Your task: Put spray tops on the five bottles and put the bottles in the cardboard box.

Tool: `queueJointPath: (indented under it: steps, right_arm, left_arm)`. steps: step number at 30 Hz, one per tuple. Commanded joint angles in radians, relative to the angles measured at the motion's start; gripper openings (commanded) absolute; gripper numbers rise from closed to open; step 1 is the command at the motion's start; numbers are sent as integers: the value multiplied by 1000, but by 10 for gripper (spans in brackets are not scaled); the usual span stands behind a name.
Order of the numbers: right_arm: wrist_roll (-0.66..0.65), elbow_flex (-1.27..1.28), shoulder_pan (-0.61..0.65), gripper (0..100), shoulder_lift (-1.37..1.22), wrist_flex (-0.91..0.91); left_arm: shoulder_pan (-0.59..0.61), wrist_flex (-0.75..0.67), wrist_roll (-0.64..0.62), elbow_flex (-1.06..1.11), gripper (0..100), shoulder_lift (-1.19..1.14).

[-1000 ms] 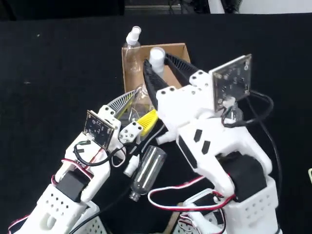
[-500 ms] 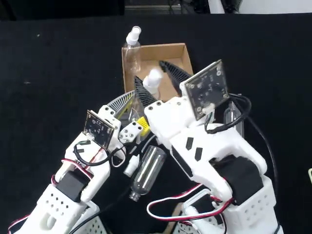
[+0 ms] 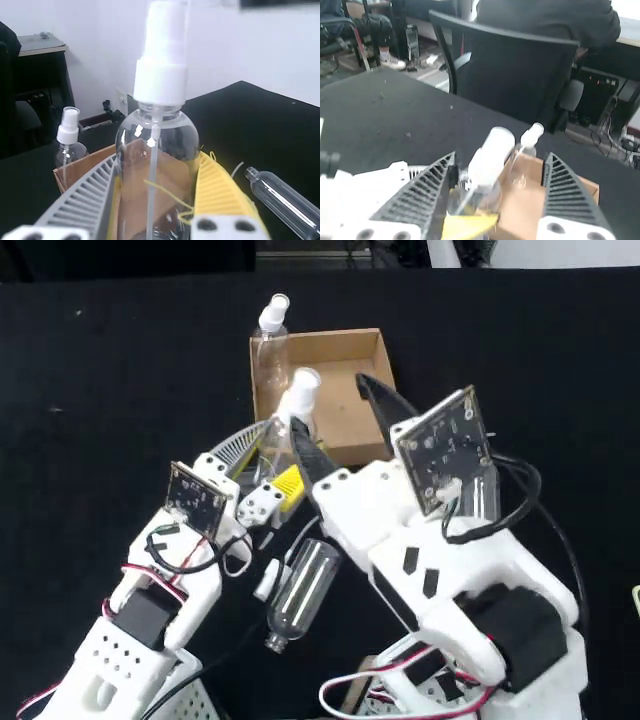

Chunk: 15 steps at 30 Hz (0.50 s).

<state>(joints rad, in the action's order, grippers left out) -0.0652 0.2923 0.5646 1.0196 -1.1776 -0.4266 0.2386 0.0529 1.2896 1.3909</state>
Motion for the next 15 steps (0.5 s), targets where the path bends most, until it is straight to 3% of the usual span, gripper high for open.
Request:
queueJointPath:
  steps: [1, 4, 9, 15]
  right_arm:
    - [-11, -56, -121, 247, 12, -44]
    - [-11, -31, -284, 247, 8, -44]
    - [-3, 177, -509, 247, 8, 2]
    - [6, 495, -667, 247, 8, 245]
  left_arm:
    - [65, -23, -12, -21, 33, 20]
    - [88, -55, -5, -19, 34, 20]
    - [107, -262, -3, 67, 31, 20]
    - [191, -425, -15, 156, 30, 9]
